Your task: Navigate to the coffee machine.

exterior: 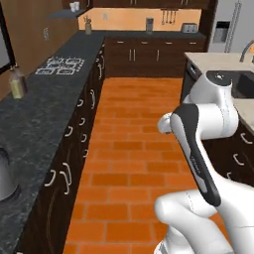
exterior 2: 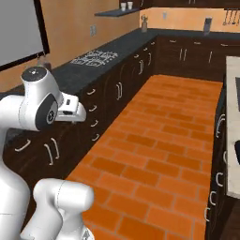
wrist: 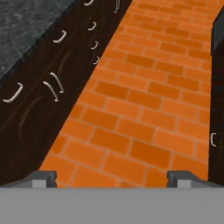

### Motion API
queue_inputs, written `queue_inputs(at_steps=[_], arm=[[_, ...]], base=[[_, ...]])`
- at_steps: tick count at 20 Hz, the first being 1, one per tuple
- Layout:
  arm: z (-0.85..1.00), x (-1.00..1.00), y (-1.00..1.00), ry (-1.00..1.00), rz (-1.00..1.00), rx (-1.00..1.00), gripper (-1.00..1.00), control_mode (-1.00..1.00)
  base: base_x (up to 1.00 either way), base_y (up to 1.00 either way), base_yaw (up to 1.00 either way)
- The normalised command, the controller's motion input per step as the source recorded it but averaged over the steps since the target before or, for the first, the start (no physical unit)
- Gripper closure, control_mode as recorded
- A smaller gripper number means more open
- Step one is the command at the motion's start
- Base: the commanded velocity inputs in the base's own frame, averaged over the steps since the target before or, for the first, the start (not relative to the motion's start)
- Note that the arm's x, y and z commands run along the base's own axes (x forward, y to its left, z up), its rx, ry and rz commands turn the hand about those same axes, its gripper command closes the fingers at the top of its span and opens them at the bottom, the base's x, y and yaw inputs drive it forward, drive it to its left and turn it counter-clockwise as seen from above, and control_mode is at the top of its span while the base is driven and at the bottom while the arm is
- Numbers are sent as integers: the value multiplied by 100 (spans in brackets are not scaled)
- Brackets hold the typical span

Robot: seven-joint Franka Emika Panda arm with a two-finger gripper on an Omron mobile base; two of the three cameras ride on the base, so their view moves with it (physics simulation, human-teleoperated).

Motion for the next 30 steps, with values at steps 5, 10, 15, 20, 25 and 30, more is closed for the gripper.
queue_inputs(at_steps=[5,10,15,20,25,30], arm=[[0,0,0,0,0,0,-100,100],[0,0,0,0,0,0,-100,100],[0,0,0,0,0,0,-100,100],[0,0,0,0,0,0,-100,100],[0,0,0,0,0,0,-100,100],[0,0,0,0,0,0,-100,100]], base=[[100,12,-40],[100,3,-28],[100,14,-19],[100,20,-19],[100,18,-19],[100,18,-19]])
